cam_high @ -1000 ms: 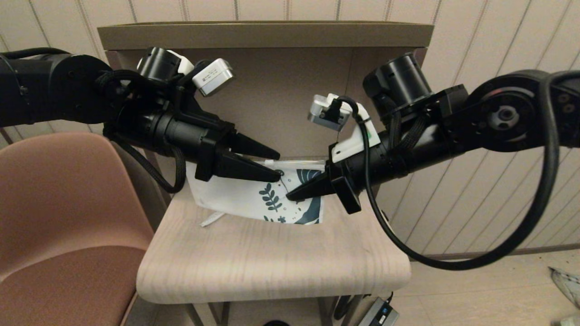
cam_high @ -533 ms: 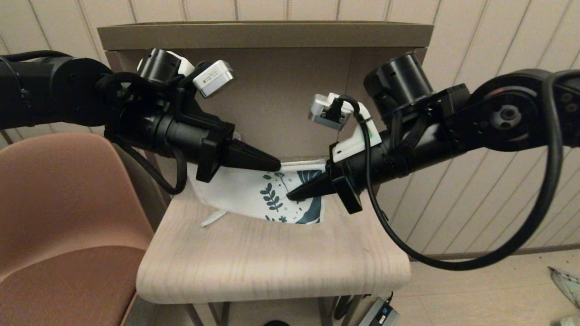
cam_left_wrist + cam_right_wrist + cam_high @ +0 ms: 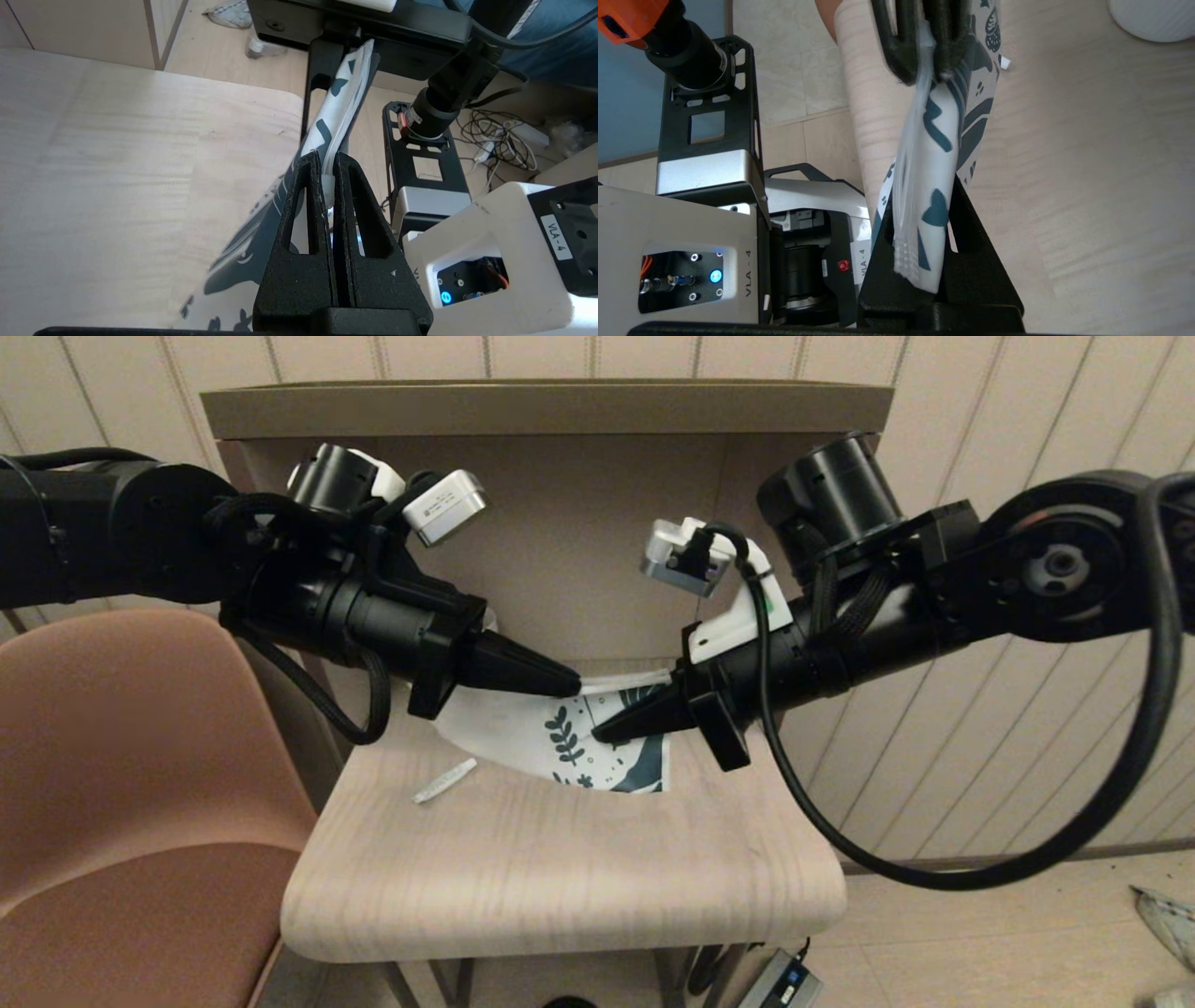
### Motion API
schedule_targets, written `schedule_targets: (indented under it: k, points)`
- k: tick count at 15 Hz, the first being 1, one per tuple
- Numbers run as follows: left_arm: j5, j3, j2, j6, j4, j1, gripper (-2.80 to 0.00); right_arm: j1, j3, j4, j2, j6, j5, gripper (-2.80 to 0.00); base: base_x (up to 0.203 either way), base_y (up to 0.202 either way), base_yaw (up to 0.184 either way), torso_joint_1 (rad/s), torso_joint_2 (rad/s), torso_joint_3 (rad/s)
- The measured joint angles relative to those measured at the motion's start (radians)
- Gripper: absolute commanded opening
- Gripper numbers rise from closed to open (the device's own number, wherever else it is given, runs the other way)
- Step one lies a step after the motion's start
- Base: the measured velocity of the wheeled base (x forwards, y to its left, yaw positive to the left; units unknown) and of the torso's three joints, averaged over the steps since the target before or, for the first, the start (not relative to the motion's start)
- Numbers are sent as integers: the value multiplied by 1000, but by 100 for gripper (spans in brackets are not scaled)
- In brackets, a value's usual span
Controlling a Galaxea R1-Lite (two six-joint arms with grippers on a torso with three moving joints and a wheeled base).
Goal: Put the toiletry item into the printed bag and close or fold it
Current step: Open the storage bag
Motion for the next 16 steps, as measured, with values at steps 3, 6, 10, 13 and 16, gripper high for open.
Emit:
schedule_targets:
  k: [3,6,10,13,16]
  points:
    - [-1,0,-3,3,0,9,-280,-5,22,0,-14,-2,0,-280,0,0,0,0,0,0]
    - [0,0,-11,5,1,27,-280,-8,41,-1,-29,-3,0,-280,0,0,0,0,0,0]
    - [0,17,-13,6,0,59,-280,-20,46,0,-46,-3,2,-280,0,0,0,0,0,0]
    - [-2,40,-17,6,-1,73,-280,-22,47,1,-61,-3,16,-280,0,0,0,0,0,0]
    - [-4,85,-26,6,-36,82,-280,-23,53,2,-76,-3,17,-280,0,0,0,0,0,0]
